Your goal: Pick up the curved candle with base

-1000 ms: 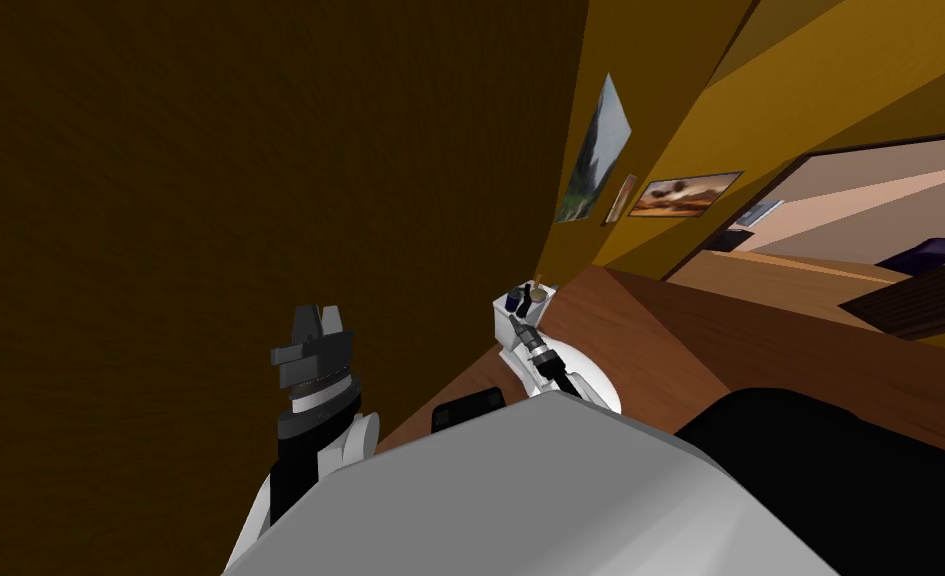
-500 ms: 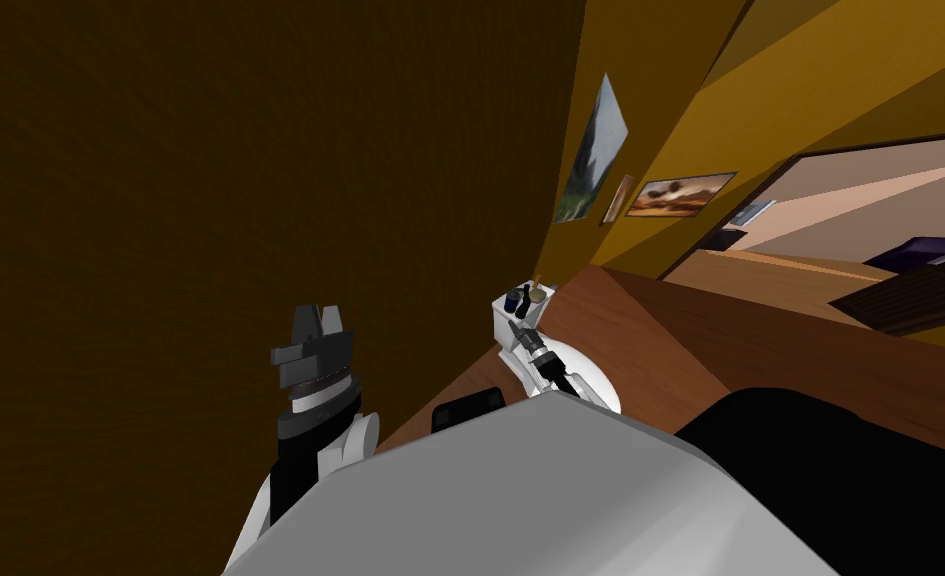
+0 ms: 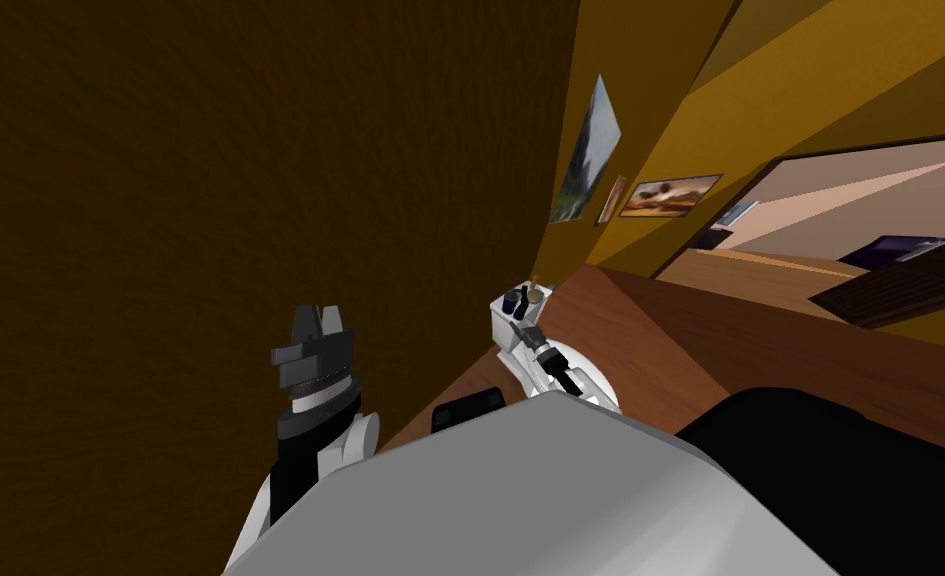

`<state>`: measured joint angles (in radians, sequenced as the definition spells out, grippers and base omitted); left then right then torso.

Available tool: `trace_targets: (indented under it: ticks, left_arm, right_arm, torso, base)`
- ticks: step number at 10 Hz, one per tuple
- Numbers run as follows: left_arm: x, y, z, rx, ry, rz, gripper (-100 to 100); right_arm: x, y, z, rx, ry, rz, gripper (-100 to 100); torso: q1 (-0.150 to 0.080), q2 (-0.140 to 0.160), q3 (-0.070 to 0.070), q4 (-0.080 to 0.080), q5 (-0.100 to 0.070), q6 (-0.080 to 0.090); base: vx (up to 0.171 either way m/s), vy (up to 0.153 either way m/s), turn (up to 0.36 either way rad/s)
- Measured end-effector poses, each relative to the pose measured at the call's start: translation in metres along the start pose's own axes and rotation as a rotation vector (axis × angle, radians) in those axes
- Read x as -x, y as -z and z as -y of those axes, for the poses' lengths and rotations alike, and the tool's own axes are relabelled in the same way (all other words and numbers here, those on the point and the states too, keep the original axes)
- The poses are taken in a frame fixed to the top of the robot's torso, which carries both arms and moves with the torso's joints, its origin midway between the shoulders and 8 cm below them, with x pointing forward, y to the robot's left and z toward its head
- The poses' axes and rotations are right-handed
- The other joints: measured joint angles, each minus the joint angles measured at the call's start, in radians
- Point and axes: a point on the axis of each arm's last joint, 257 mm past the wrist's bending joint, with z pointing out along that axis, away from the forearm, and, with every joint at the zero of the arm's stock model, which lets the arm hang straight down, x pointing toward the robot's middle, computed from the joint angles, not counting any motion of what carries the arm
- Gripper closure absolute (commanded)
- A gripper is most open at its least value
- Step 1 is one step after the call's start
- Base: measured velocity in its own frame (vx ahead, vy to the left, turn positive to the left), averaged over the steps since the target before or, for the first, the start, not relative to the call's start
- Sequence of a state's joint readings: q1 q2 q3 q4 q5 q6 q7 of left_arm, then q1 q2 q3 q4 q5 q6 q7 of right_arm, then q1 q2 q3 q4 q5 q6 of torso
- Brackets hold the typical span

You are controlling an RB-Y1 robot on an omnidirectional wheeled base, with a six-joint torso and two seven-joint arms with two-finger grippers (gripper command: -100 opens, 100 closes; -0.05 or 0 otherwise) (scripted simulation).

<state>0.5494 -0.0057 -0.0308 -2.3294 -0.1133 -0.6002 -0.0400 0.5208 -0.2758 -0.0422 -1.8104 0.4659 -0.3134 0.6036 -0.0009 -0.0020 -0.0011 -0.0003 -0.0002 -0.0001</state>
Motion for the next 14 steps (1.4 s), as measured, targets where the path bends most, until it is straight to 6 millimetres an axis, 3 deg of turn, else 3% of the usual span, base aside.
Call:
trace_targets:
  ticks: [10, 11, 12, 14]
  left_arm:
    - [0.0, 0.0, 0.0, 0.0, 0.0, 0.0, 0]
    - [0.0, 0.0, 0.0, 0.0, 0.0, 0.0, 0]
    - [0.0, 0.0, 0.0, 0.0, 0.0, 0.0, 0]
    - [0.0, 0.0, 0.0, 0.0, 0.0, 0.0, 0]
  right_arm:
    - [0.03, -0.025, 0.037, -0.002, 0.465, 0.015, -100]
    - [0.031, -0.025, 0.037, -0.001, 0.472, 0.016, 0]
    - [0.031, -0.025, 0.037, -0.001, 0.471, 0.016, -100]
    - [0.033, -0.041, 0.04, 0.003, 0.472, 0.027, -100]
  torso:
    - [0.0, -0.001, -0.001, 0.0, 0.0, 0.0]
    - [0.001, 0.0, 0.0, 0.0, 0.0, 0.0]
    - [0.001, 0.001, 0.001, 0.0, 0.0, 0.0]
    - [0.001, 0.007, 0.004, 0.001, 0.0, 0.0]
  base:
    - [0.033, -0.017, -0.035]
    - [0.0, 0.0, 0.0]
    - [-0.067, -0.005, 0.057]
    - [-0.07, 0.007, 0.016]
